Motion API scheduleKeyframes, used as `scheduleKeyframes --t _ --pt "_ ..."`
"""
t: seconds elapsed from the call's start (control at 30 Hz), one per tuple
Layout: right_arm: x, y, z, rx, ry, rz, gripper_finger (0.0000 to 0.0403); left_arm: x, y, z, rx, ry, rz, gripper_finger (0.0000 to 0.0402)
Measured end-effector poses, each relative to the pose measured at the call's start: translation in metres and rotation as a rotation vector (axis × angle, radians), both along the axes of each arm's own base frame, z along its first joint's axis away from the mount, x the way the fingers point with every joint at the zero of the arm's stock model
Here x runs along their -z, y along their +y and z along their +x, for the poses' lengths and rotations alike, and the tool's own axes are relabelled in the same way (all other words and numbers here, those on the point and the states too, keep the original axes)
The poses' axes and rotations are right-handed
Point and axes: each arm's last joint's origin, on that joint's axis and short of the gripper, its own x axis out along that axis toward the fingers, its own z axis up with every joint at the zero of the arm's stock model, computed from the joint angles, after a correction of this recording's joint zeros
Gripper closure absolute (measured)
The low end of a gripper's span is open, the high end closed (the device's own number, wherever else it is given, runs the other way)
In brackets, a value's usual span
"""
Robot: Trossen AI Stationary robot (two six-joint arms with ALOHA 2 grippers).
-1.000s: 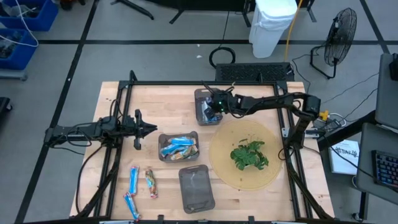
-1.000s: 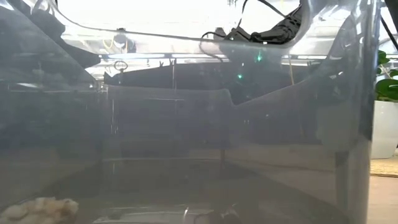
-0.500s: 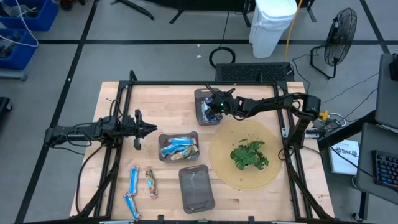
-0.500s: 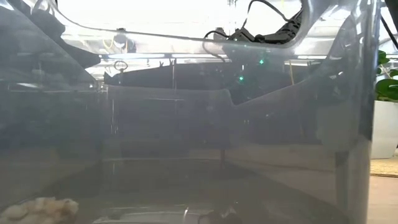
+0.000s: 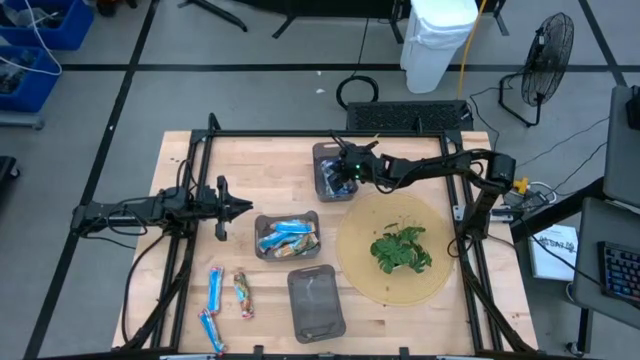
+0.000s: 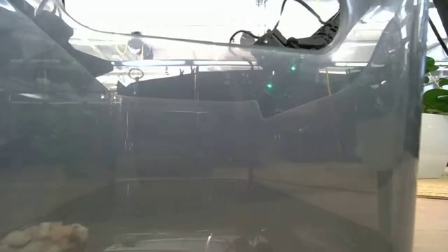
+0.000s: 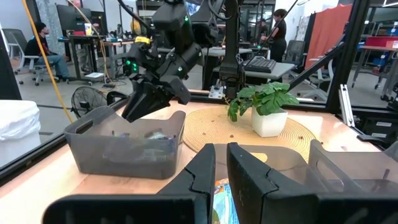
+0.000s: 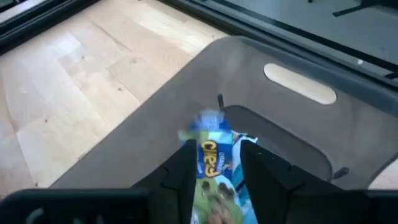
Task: Pick and place Granola Bars by type
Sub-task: Put the blue granola bar into the top black bin, then put the red granola bar into the bottom black bin
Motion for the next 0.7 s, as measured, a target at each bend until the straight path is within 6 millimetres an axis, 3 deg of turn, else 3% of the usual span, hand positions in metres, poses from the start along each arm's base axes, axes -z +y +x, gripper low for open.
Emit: scheduleKeyframes --t 0.37,0.53,0.7 --pt "-0.01 0.003 0.008 -0.079 -0.086 -0.079 0.0254 0.0 0.0 0.0 0.0 0.0 0.0 0.0355" --pt "-0.022 0.023 0.02 -0.357 -0.242 -0.073 0.0258 0.0 0.0 0.0 0.0 0.0 0.0 0.0355" --pt "-0.037 0.057 0.03 -0.681 -0.38 -0.107 0.0257 0.0 0.0 0.0 0.0 0.0 0.0 0.0355"
